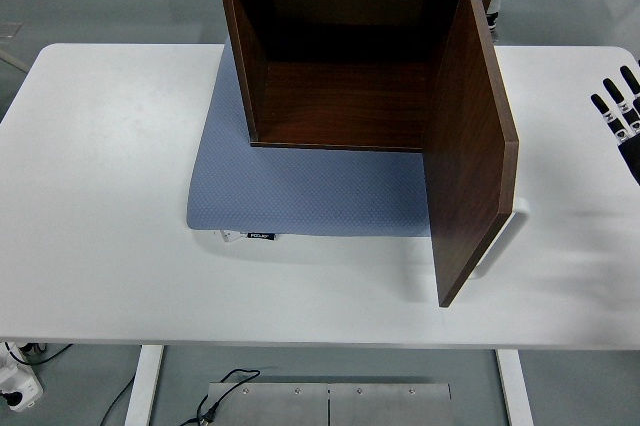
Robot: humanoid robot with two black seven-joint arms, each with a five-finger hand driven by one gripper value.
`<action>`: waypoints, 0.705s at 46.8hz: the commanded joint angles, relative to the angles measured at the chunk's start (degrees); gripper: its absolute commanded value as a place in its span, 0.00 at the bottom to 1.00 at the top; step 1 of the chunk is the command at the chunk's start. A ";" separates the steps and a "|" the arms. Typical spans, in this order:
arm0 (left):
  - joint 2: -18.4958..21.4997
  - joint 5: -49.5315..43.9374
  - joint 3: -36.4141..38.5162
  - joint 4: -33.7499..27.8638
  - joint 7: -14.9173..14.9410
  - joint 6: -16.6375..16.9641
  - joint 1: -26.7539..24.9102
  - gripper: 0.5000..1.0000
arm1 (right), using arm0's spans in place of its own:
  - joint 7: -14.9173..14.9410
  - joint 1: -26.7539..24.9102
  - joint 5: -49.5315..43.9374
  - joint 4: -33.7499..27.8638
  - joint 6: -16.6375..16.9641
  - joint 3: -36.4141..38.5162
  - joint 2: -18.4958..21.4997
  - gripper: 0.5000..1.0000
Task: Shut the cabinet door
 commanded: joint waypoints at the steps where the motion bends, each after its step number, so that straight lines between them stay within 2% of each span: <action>1: 0.00 0.00 0.00 0.00 0.00 0.00 -0.02 1.00 | 0.03 -2.23 -0.01 3.40 0.00 0.02 -0.53 1.00; 16: 0.00 0.00 0.00 0.09 0.00 0.00 -0.02 1.00 | 0.03 -11.19 -0.45 14.39 0.00 2.03 -2.03 1.00; 33: 0.00 0.00 0.00 0.00 0.00 0.00 -0.02 1.00 | 0.12 -18.31 -0.97 19.49 0.00 2.39 -3.08 1.00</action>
